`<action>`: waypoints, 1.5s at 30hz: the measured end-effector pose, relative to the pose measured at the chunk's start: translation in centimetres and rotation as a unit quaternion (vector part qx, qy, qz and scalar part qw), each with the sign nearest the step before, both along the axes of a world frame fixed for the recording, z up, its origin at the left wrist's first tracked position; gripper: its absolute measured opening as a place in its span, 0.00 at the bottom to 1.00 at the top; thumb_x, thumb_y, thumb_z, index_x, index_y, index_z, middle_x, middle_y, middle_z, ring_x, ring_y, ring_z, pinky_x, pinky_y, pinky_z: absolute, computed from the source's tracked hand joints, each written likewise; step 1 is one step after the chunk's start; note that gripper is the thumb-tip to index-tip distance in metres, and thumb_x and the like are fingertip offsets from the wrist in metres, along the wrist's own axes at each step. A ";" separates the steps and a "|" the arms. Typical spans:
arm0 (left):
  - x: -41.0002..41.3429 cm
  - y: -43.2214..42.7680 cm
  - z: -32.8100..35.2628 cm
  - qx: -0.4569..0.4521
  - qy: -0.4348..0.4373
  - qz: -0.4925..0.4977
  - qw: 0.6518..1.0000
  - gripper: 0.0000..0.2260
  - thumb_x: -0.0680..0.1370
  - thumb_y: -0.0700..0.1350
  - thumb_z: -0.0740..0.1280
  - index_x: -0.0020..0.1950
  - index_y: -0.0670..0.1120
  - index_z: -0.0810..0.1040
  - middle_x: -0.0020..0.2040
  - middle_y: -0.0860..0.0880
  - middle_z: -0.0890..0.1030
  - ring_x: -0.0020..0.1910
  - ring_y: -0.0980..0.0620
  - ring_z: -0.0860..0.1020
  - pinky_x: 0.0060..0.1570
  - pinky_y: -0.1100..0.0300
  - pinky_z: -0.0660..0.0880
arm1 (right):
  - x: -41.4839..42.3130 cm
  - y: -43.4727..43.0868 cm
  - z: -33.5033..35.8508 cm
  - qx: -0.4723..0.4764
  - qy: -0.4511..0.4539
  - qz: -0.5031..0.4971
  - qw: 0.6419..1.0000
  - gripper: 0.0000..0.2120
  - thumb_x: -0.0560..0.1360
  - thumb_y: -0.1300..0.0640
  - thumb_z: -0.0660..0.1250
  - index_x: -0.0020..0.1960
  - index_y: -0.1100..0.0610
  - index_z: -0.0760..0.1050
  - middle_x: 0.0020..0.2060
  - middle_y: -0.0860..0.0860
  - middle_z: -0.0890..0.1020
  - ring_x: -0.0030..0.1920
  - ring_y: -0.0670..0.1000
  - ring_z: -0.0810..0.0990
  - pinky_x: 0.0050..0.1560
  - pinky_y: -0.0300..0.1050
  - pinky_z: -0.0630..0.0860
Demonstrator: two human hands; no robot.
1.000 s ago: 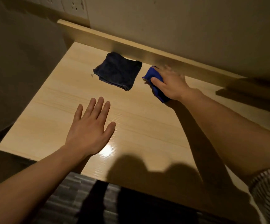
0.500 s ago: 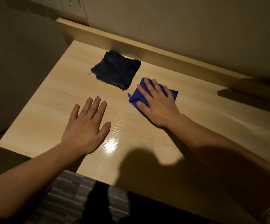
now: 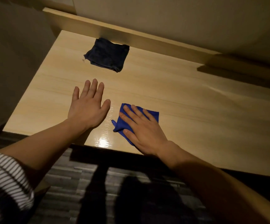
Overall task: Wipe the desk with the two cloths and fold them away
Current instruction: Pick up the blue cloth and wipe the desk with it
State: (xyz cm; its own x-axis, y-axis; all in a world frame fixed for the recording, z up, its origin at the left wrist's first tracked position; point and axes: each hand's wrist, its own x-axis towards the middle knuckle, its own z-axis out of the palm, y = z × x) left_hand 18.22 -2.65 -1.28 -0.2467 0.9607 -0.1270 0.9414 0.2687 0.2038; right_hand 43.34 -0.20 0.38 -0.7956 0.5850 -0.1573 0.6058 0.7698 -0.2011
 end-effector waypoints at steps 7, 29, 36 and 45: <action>1.5 0.2 1.5 0.054 -0.023 -0.037 0.998 0.33 0.85 0.61 0.45 0.88 0.49 0.50 0.88 0.45 0.47 0.87 0.43 0.43 0.82 0.36 0.42 | 1.8 -6.7 1.1 -0.076 0.096 -0.016 0.992 0.24 0.86 0.46 0.59 0.81 0.49 0.65 0.81 0.46 0.62 0.82 0.46 0.55 0.79 0.45 0.49; 8.9 4.3 -1.1 0.014 0.010 -0.011 1.000 0.35 0.83 0.71 0.39 0.87 0.57 0.41 0.87 0.51 0.40 0.86 0.48 0.37 0.82 0.40 0.36 | 2.3 28.9 2.9 -0.035 0.064 -0.035 0.997 0.22 0.85 0.43 0.57 0.76 0.48 0.70 0.75 0.52 0.73 0.76 0.52 0.68 0.71 0.55 0.65; 8.9 4.2 -1.1 0.013 0.028 -0.006 0.999 0.35 0.84 0.71 0.40 0.87 0.57 0.41 0.87 0.51 0.41 0.86 0.48 0.37 0.83 0.40 0.39 | 2.3 29.7 -0.4 0.033 -0.037 0.006 0.999 0.31 0.81 0.29 0.44 0.82 0.34 0.45 0.84 0.44 0.46 0.83 0.52 0.40 0.78 0.68 0.44; 9.0 4.3 -0.7 0.001 0.020 -0.004 1.000 0.35 0.83 0.71 0.40 0.87 0.57 0.41 0.88 0.51 0.40 0.86 0.48 0.37 0.83 0.39 0.40 | 4.4 24.1 -0.3 0.032 -0.048 0.023 0.998 0.33 0.80 0.28 0.42 0.82 0.34 0.41 0.84 0.45 0.44 0.83 0.55 0.41 0.77 0.71 0.43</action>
